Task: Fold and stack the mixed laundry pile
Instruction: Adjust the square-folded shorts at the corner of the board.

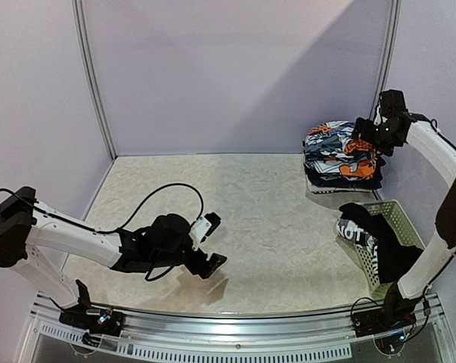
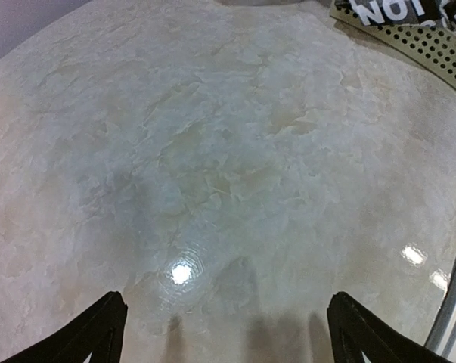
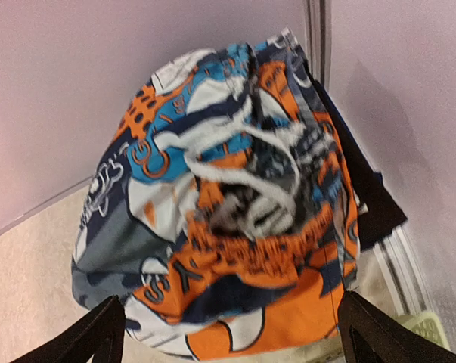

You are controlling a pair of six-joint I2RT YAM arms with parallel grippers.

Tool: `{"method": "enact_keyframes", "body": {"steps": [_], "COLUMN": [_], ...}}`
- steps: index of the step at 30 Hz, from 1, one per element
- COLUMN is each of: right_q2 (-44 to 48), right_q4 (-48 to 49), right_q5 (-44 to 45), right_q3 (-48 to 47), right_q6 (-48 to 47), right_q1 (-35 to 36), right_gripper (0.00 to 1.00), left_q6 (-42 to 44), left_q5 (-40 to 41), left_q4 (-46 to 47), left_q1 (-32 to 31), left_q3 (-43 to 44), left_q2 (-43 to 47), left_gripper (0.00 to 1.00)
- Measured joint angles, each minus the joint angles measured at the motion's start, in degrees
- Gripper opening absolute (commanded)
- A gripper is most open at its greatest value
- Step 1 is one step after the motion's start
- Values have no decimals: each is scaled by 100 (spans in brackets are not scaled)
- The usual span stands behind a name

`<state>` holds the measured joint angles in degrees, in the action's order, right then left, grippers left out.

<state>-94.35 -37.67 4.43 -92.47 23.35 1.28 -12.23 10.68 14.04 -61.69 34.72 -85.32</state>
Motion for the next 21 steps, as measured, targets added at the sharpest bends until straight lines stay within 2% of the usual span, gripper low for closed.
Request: {"method": "enact_keyframes", "body": {"steps": [5, 10, 15, 21], "right_q2": [1078, 1320, 1169, 892], "right_q4": [387, 929, 1451, 2162], "right_q5": [-79, -555, -1150, -1644], "right_q3": [1718, 2660, 3163, 3193], "right_q6": [555, 887, 1102, 1237], "right_q1": [20, -44, -487, -789], "right_gripper": [98, 86, 80, 75], "left_q6": [4, 4, -2, -4], "left_q5": [-109, -216, -273, -304], "left_q4": [33, 55, 90, 92], "left_q1": [0, 0, 0, 0], "left_q3": [-9, -26, -87, -96], "left_q2": [0, -2, -2, -2], "left_gripper": [94, 94, 94, 94]}}
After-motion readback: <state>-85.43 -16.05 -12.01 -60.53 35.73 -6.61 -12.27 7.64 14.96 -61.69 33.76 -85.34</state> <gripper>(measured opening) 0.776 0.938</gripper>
